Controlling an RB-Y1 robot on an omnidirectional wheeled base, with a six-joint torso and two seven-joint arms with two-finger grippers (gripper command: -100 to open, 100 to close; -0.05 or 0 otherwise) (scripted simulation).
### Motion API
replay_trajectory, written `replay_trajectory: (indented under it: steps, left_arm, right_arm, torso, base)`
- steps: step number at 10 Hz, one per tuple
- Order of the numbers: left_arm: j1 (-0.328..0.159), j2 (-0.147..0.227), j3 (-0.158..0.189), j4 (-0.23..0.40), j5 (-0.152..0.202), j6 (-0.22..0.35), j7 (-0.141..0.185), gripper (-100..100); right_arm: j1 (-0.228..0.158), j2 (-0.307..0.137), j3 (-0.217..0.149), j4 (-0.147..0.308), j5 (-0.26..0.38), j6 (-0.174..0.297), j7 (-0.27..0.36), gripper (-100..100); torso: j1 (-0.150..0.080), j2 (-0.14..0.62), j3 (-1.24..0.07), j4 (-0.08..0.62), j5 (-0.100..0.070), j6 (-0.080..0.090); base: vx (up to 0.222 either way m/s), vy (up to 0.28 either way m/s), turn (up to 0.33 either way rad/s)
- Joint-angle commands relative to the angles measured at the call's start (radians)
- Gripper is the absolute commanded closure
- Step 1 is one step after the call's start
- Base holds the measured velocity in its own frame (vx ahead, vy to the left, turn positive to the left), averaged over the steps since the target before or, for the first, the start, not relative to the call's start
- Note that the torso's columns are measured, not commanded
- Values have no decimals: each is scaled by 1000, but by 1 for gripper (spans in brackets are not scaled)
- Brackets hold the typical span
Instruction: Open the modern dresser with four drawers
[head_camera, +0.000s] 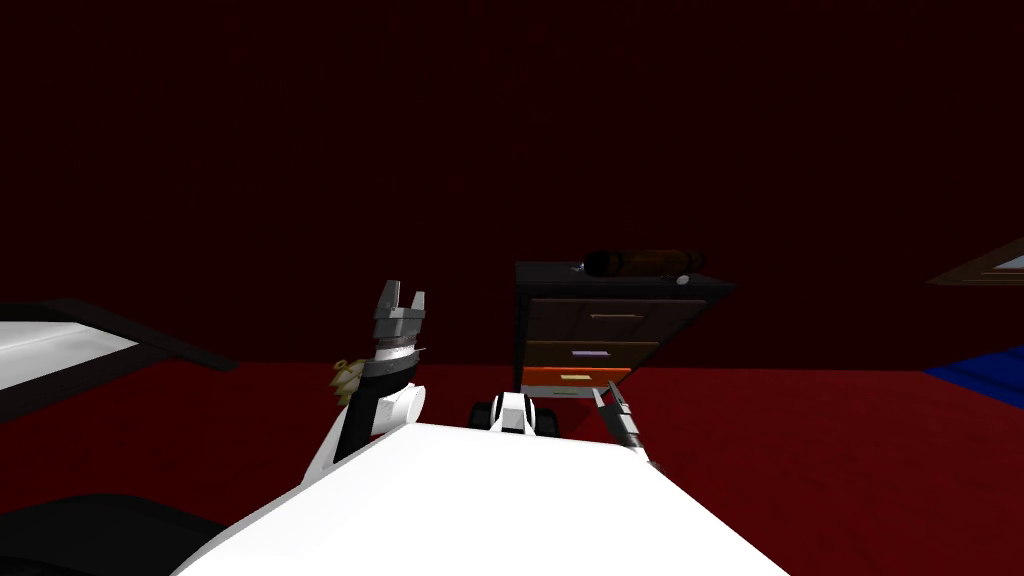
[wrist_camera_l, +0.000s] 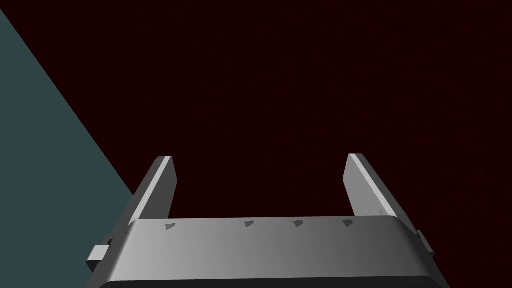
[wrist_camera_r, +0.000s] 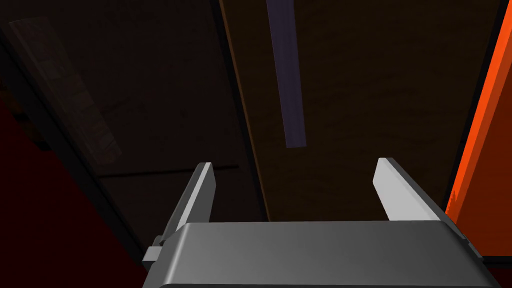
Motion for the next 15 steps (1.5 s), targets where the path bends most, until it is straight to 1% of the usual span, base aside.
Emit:
replay_trajectory:
  steps: [1,2,4,5,7,9,10,11,12,13,15]
  left_arm:
    - [0,0,0,0,0,0,0,0]
    - [0,0,0,0,0,0,0,0]
    - [0,0,0,0,0,0,0,0]
    - [0,0,0,0,0,0,0,0]
    - [0,0,0,0,0,0,0,0]
    - [0,0,0,0,0,0,0,0]
    - [0,0,0,0,0,0,0,0]
    - [0,0,0,0,0,0,0,0]
    - [0,0,0,0,0,0,0,0]
    - [0,0,0,0,0,0,0,0]
    - [0,0,0,0,0,0,0,0]
  right_arm:
    - [-6,-52,-2,5,-1,3,-5,-100]
    - [-8,-71,-2,3,-2,8,-10,-100]
    - [-19,-71,-1,-7,-2,34,-33,-100]
    - [-24,-57,-1,-12,-1,44,-42,-100]
    - [-27,-9,0,-15,-1,52,-49,-100]
    - [-28,37,0,-16,-1,55,-51,-100]
    - [-25,26,2,-25,0,59,-52,-100]
    - [-32,6,-4,-45,-2,86,-81,-100]
    - [-21,19,1,-48,1,74,-67,-100]
    - [-21,18,1,-51,1,79,-72,100]
    - [-10,8,2,-61,0,75,-86,100]
  torso:
    - [0,3,2,1,0,0]
    - [0,5,3,1,0,0]
    - [2,0,1,0,0,0]
    - [2,-1,0,0,1,0]
    - [-2,3,2,1,0,0]
    - [-2,10,6,3,-1,0]
    - [-1,8,5,2,0,0]
    - [-1,5,4,2,0,0]
    - [0,3,2,1,0,0]
    - [0,3,2,1,0,0]
    - [-1,9,5,2,0,0]
  base:
    - [30,8,10]
    - [47,14,16]
    - [127,51,50]
    - [157,66,34]
    - [114,20,16]
    - [3,3,-5]
    - [0,0,0]
    - [9,10,-25]
    - [-6,5,-12]
    - [0,0,0]
    - [-146,9,-29]
